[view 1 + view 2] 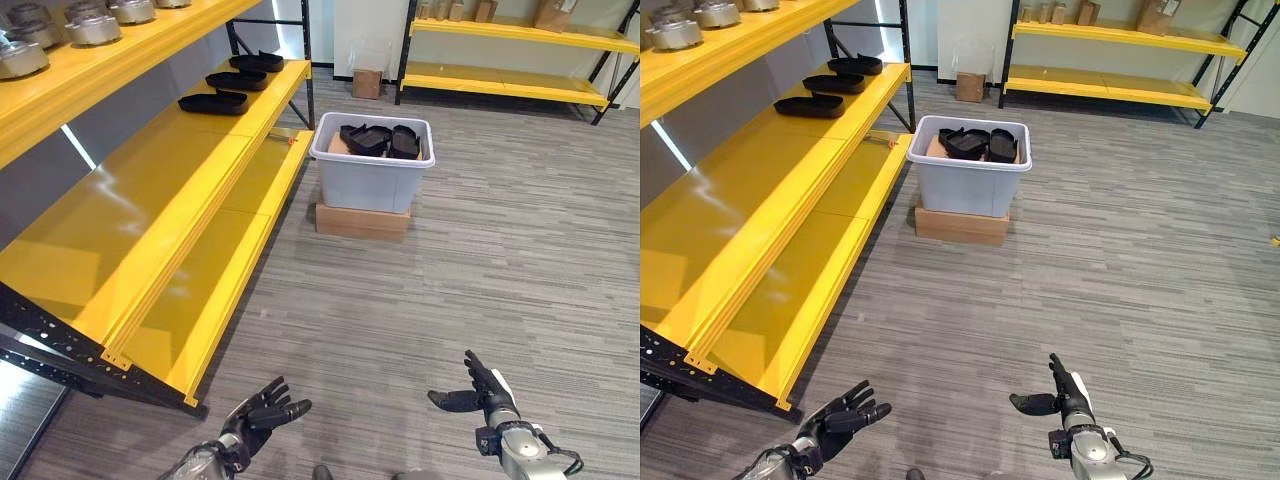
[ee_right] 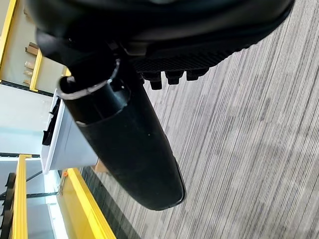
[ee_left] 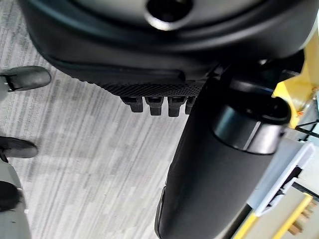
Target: Move parts from the plastic box to the shelf.
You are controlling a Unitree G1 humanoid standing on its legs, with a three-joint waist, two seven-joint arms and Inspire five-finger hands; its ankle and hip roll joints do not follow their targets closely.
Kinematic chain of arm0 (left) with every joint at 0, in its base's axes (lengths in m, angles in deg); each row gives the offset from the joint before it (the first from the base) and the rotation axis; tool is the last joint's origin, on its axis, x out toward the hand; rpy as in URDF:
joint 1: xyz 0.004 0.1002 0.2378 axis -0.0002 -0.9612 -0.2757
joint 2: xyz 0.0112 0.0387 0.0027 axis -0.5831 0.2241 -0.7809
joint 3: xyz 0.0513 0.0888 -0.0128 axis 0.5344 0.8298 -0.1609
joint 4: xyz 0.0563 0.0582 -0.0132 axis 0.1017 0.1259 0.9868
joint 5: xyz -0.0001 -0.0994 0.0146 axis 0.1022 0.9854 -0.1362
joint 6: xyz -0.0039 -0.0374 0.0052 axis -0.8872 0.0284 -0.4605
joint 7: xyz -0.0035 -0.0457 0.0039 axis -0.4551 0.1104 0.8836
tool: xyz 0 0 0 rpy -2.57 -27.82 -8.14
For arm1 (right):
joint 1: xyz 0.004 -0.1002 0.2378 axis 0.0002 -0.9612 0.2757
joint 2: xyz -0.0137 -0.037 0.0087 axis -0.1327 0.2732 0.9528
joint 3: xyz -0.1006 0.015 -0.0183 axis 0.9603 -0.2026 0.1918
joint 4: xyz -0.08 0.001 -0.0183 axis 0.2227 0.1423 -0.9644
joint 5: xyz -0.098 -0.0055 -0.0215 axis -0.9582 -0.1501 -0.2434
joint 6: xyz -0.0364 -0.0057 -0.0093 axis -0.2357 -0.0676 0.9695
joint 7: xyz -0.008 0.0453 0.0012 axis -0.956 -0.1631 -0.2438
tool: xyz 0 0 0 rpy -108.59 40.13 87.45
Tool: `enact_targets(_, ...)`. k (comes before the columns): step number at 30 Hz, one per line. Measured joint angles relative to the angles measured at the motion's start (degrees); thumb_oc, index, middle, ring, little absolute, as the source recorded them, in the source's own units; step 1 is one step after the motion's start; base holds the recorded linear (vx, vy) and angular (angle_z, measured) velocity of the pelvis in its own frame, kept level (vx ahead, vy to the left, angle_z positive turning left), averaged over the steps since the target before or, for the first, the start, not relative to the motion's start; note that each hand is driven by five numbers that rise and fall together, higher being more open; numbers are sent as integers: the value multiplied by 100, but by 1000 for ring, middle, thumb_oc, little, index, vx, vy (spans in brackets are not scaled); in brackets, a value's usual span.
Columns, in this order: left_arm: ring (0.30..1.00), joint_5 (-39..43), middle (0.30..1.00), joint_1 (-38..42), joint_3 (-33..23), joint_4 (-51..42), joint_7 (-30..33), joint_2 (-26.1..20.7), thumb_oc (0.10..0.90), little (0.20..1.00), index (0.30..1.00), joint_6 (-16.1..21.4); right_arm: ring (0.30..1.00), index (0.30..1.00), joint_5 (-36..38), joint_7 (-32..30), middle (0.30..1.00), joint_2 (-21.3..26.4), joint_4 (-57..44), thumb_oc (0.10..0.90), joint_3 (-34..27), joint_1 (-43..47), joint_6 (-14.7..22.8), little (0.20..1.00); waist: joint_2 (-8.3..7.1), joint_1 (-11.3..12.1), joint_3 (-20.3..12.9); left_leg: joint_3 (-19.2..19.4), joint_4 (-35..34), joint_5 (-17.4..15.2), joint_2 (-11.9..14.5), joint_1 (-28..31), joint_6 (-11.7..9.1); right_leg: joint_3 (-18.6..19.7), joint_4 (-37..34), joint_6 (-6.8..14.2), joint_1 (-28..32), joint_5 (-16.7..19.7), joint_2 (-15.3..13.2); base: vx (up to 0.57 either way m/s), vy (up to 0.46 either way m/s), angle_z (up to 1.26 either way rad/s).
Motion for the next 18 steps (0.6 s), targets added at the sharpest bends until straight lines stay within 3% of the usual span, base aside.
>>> enact_targets(1, 1000, 0, 1000, 23, 4, 11, 14, 15, 900, 1000, 1000, -7, 1000, 1000, 0, 6, 1000, -4, -24, 900, 3, 15, 5, 1000, -8, -12, 75, -25, -2, -40, -52, 55, 26, -5, 543, 180, -356, -84, -199, 123, -15, 2)
enact_targets(3, 1000, -1, 1000, 27, 4, 12, 21, 12, 900, 1000, 1000, -46, 1000, 1000, 0, 3, 1000, -4, -69, 900, 0, 5, 9, 1000, 17, -47, 125, -68, -2, -44, -61, 62, 24, 9, 361, 247, -538, -131, -190, 187, -172, 13)
enact_targets(6, 1000, 24, 1000, 53, -50, 33, 21, 12, 900, 1000, 1000, -189, 1000, 1000, -26, 30, 1000, -3, -310, 900, -5, -127, 23, 1000, -72, -167, 152, -317, 95, -79, -195, -35, -46, 188, -1299, 318, -593, 61, -145, 291, -213, 39)
enact_targets(8, 1000, 71, 1000, 74, -36, 168, 3, 58, 900, 1000, 1000, -380, 1000, 1000, -39, 47, 1000, -18, -396, 900, -6, -150, 29, 1000, -157, -232, 173, -456, 135, -163, -387, 20, -38, 342, -2482, 372, -619, 652, -373, 373, -248, 45)
enact_targets(10, 1000, 76, 1000, 32, -28, 229, 1, 115, 900, 1000, 1000, -456, 1000, 1000, -160, 34, 1000, -38, -401, 900, -52, -208, 58, 1000, -148, -331, 182, -662, 309, -304, -448, 25, -3, 435, -3494, 422, -439, 1176, -566, 335, -209, 49)
enact_targets(13, 1000, 47, 1000, -209, -21, 216, -2, 94, 900, 1000, 1000, -454, 1000, 1000, -248, -71, 1000, -128, -399, 900, -54, -313, 100, 1000, -155, -317, 189, -871, 431, -465, -421, 319, -106, 300, -3523, 350, -319, 1524, -723, 449, -248, 38)
enact_targets(17, 1000, 49, 1000, -292, -12, 169, 2, 84, 900, 1000, 1000, -463, 1000, 1000, -247, -348, 1000, -147, -402, 900, -66, -343, 139, 1000, -225, -310, 150, -1135, 539, -678, -397, 498, -266, 315, -3316, 342, -73, 1522, -706, 409, -160, 40)
enact_targets(18, 1000, 52, 1000, -387, -42, 101, 42, 66, 900, 1000, 1000, -504, 1000, 1000, -249, -581, 1000, -189, -413, 900, -71, -311, 173, 1000, -310, -321, 64, -1207, 579, -845, -381, 623, -481, 392, -3207, 153, 139, 1705, -549, 438, -154, 17)
